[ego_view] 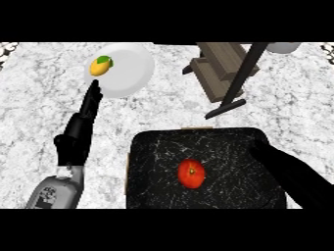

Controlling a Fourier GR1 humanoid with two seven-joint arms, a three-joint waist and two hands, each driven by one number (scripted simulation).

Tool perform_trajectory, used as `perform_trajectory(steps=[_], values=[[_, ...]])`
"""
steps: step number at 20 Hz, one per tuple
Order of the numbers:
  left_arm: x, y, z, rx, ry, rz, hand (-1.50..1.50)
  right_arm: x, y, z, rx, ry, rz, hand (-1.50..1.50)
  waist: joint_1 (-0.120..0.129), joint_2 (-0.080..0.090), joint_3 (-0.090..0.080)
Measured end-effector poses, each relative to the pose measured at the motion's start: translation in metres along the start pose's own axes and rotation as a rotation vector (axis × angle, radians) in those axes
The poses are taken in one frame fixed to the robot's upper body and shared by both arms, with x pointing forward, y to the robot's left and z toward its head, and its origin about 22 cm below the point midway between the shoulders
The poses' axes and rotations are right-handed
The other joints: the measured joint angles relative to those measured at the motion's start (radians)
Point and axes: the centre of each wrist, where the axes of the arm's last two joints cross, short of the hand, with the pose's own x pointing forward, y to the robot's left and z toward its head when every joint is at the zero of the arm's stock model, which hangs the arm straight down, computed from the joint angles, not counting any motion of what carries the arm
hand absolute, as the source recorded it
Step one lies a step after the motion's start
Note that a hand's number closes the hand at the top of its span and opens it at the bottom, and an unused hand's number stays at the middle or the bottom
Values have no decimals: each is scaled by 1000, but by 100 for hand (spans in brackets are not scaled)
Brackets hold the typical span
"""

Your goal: Pick the tomato from the tray and place it in the tiered basket

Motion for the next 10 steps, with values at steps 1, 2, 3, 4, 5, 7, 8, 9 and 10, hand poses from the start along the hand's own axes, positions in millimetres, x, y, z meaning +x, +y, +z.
perform_trajectory(steps=[1,2,3,4,5,7,8,9,10], values=[[-2,-4,5,1,3,2,0,6,2,-2,12,-1,11,-150,0,-1,0],[-4,-3,4,0,2,5,0,11,5,-7,18,-8,20,-150,-2,-1,0],[-6,-1,5,1,7,5,0,16,8,-9,27,-14,29,-150,-3,-2,0],[-5,-1,3,2,9,4,0,20,12,-12,36,-20,41,-150,-5,-2,0],[-7,0,4,5,8,4,0,24,14,-13,41,-25,51,-150,-7,-3,0],[-5,3,1,10,7,3,0,30,22,-18,59,-26,69,-150,-13,-4,1],[-6,2,2,11,8,3,0,33,26,-18,69,-24,76,-150,-16,-5,1],[-7,2,3,12,11,6,0,35,29,-23,75,-21,80,-150,-17,-5,1],[-7,4,1,18,7,3,0,36,31,-27,80,-17,86,-150,-19,-5,1]])
